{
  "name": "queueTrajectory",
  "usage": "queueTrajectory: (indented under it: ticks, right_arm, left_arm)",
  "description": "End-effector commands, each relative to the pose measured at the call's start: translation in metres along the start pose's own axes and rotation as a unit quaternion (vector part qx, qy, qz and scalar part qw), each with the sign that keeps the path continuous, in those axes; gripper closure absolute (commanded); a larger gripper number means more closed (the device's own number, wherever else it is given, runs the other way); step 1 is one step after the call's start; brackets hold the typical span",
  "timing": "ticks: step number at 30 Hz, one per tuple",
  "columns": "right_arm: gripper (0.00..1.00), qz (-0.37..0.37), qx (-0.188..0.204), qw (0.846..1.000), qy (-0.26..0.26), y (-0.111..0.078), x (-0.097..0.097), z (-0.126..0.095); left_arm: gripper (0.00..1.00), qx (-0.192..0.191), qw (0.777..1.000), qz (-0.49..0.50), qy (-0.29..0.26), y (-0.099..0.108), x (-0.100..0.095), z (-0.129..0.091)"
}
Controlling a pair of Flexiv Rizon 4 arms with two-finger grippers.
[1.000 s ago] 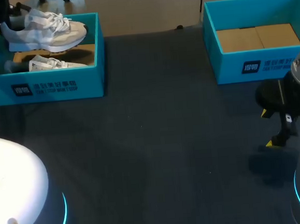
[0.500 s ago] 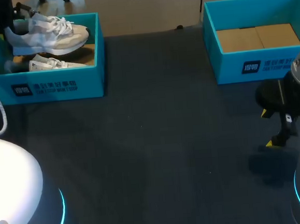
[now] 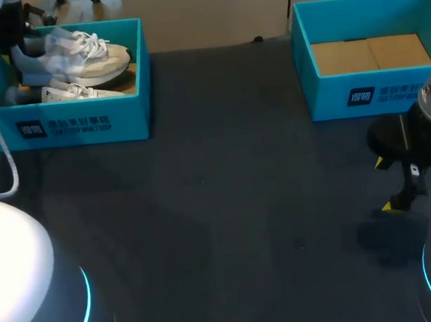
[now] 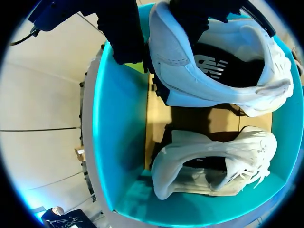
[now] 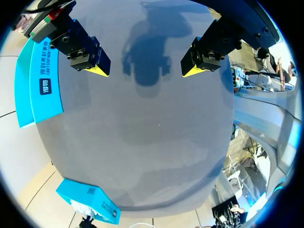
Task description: Take the shoe out of the shoebox, open the shoe tongue, remove and reinsert the insole, then place the shoe into the shoebox
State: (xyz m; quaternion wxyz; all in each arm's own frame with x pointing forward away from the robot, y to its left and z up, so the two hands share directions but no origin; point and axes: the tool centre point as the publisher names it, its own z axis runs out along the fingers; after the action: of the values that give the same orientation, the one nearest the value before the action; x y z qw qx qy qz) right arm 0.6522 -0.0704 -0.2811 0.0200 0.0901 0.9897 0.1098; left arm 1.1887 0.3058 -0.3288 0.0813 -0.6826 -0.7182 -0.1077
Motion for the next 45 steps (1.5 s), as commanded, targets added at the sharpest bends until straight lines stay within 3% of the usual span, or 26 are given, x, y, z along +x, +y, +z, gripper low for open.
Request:
queueTrajectory:
  ticks: [1,36,40,45]
  right_arm:
    - [0.00,0.000,0.001,1.000,-0.001,0.000,0.001,0.001]
    - [0.00,0.000,0.001,1.000,-0.001,0.000,0.001,0.001]
    - [0.00,0.000,0.001,1.000,-0.001,0.000,0.001,0.001]
    - [0.00,0.000,0.001,1.000,-0.001,0.000,0.001,0.001]
  left_arm:
    - [1.00,0.003,1.000,0.002,0.001,0.006,-0.003,0.004]
    - [1.00,0.030,0.999,0.021,-0.022,0.012,-0.014,0.032]
    - [0.79,0.030,0.999,0.026,-0.029,0.012,-0.015,0.032]
    - [0.76,0.028,0.999,0.028,-0.032,0.011,-0.016,0.031]
